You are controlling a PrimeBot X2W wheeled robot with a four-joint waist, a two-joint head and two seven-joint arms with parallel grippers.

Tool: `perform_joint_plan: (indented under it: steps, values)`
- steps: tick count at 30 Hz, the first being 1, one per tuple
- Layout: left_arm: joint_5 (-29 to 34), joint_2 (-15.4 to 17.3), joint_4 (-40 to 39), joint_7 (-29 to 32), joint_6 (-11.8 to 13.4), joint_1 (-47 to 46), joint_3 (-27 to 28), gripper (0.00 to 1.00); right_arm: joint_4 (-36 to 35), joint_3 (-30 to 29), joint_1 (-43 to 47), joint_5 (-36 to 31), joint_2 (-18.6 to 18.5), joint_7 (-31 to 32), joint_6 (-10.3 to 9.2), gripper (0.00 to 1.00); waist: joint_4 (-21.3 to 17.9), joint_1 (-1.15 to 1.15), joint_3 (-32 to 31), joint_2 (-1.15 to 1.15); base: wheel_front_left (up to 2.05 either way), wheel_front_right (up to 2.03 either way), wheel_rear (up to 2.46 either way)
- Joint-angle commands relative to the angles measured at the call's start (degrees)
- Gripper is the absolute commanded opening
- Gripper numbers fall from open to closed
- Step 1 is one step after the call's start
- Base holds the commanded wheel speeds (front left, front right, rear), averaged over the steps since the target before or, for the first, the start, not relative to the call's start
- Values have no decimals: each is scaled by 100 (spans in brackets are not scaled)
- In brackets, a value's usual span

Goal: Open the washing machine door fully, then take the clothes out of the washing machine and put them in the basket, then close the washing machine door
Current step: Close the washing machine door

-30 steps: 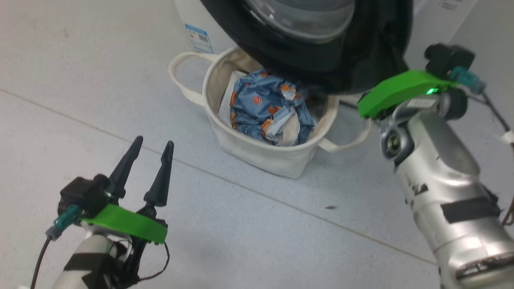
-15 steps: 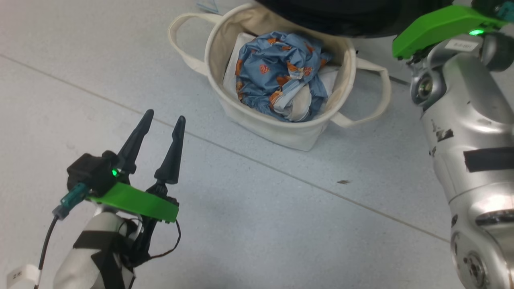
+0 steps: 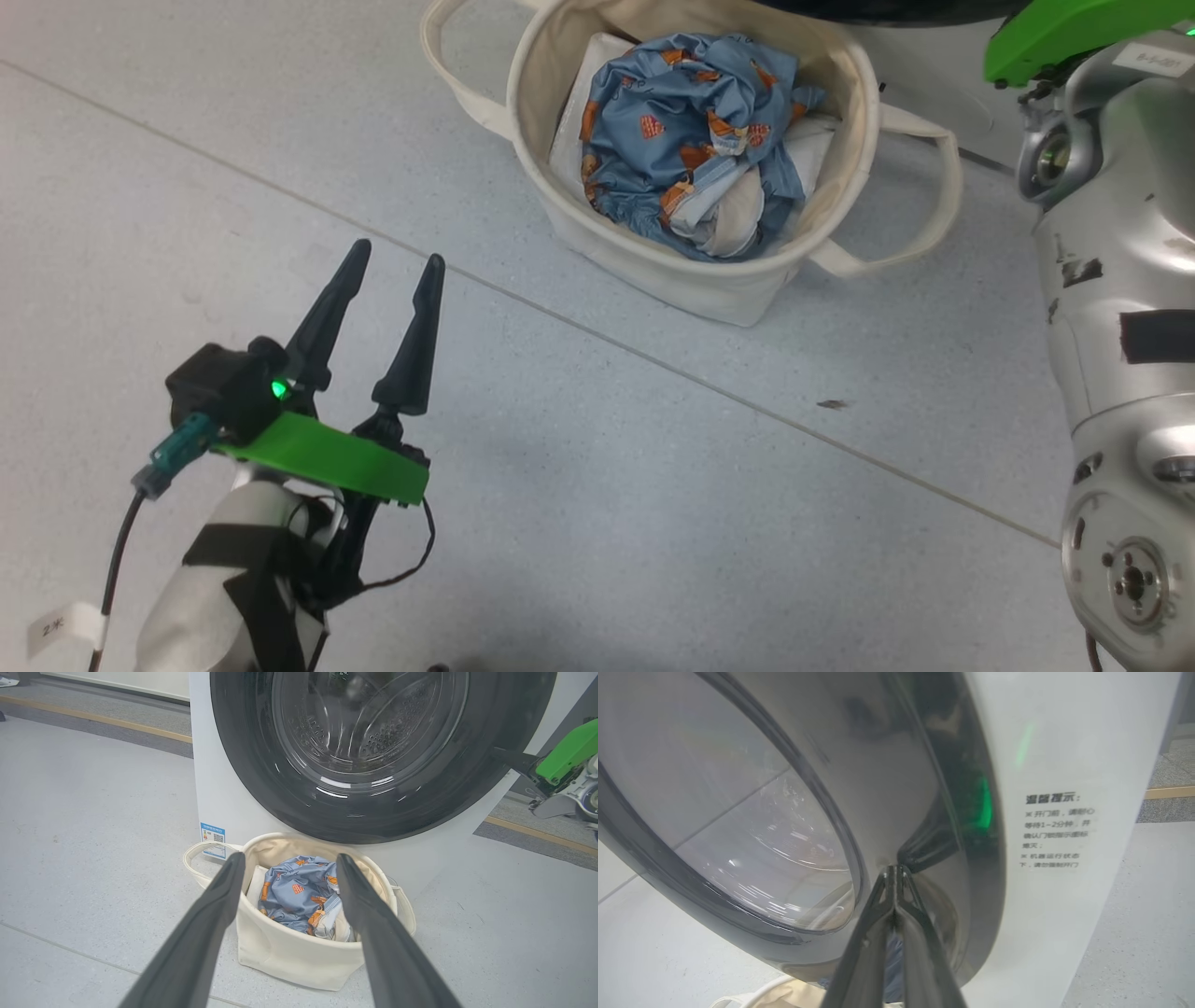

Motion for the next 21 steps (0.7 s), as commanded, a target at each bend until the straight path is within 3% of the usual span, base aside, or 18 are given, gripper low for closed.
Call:
perform_joint_plan:
  steps: [1,12,13,14,15,21]
  values:
    - [-20,131,-140,-35,-32,-119,200,100,-220,-63,-348,-117,108,-52,-2,0,17,-1,24,0,0,0,0]
    - [-38,149,-159,-35,-32,-99,275,100,-330,-485,-461,-550,117,-52,-2,0,-35,-1,51,0,0,0,0]
    - [-38,158,-162,-35,-32,-100,290,100,-346,-509,-473,-578,118,-52,-2,16,-48,-1,58,0,0,0,0]
    - [-39,170,-166,-35,-32,-99,315,100,-376,-540,-485,-590,120,-52,-2,88,-71,-1,63,0,0,0,0]
    - [-40,181,-171,-35,-32,-95,345,100,-371,-543,-474,-596,123,-52,-2,100,-96,-1,53,0,0,0,0]
    - [25,382,-83,-35,-32,-7,480,100,-114,-82,-184,-507,135,-52,-2,100,-251,-1,-282,0,0,0,0]
